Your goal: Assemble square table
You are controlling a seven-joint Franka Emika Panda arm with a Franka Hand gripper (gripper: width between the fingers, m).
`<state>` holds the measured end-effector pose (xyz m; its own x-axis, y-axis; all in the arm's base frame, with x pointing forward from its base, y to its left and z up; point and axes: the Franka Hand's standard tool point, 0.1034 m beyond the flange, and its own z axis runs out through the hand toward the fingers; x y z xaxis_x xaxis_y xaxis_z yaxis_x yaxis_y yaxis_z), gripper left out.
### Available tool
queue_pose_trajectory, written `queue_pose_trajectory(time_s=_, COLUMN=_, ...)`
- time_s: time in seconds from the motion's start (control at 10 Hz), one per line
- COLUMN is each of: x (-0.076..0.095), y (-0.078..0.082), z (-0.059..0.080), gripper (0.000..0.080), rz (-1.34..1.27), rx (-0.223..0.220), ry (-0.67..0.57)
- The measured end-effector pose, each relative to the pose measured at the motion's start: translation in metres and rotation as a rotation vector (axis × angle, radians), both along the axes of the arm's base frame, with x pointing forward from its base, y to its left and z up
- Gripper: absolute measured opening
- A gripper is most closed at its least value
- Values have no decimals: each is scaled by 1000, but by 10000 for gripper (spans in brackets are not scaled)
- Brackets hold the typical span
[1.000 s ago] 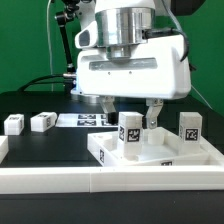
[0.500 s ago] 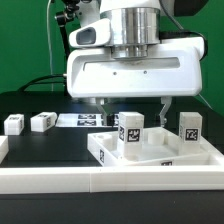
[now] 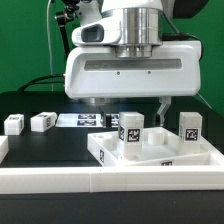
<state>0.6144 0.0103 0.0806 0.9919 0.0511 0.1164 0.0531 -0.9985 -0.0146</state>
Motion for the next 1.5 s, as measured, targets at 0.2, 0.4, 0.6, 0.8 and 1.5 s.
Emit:
queue_pose_trajectory(time_s=0.2, x=0, y=-1, z=0, gripper=649, rz=93, rx=-17, ry=-1)
queue_pose_trajectory(time_s=0.4, x=0, y=-1, z=0, gripper=506, rz=92, rx=-17, ry=-1)
queue_pose_trajectory(time_s=0.6, x=0, y=-1, z=0, gripper=369, rz=92, rx=-17, ry=-1)
queue_pose_trajectory(time_s=0.8, x=0, y=-2, z=0, gripper=288, rz=86, rx=-16, ry=-1)
queue_pose_trajectory(time_s=1.5, x=-1, y=-4, z=-1, gripper=288, rz=-360, rx=59, ry=-29)
